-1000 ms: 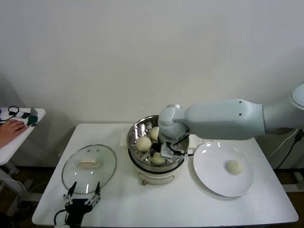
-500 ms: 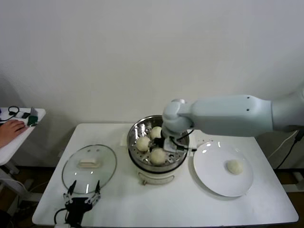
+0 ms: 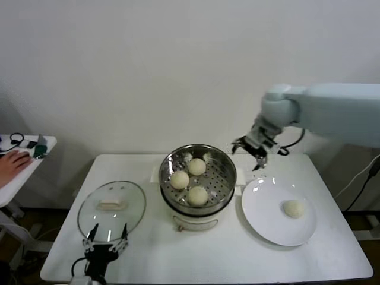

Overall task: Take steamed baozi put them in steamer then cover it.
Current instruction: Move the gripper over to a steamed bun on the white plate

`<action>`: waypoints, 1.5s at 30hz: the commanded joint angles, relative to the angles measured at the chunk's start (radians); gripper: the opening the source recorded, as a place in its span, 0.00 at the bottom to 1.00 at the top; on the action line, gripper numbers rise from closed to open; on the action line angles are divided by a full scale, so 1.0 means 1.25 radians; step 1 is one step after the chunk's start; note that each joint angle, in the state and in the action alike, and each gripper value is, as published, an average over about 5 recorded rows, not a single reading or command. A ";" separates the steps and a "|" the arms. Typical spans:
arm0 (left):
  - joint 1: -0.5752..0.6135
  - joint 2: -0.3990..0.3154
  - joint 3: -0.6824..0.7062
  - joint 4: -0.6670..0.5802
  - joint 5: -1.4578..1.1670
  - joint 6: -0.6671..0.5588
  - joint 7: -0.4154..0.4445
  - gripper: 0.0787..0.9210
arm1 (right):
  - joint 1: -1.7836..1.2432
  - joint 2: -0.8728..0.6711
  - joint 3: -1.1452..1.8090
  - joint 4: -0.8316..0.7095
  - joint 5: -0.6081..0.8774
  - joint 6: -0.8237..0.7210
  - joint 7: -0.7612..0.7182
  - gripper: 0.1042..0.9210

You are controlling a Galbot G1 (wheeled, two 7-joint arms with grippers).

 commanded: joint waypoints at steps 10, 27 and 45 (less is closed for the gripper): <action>-0.005 -0.003 -0.004 -0.008 0.003 0.010 0.002 0.88 | -0.316 -0.295 0.068 -0.152 -0.050 -0.148 0.016 0.88; 0.021 -0.009 -0.008 -0.008 0.012 0.001 -0.001 0.88 | -0.622 -0.196 0.339 -0.298 -0.136 -0.142 0.042 0.88; 0.024 -0.006 -0.009 0.000 -0.002 -0.009 -0.002 0.88 | -0.655 -0.175 0.389 -0.316 -0.153 -0.144 0.069 0.88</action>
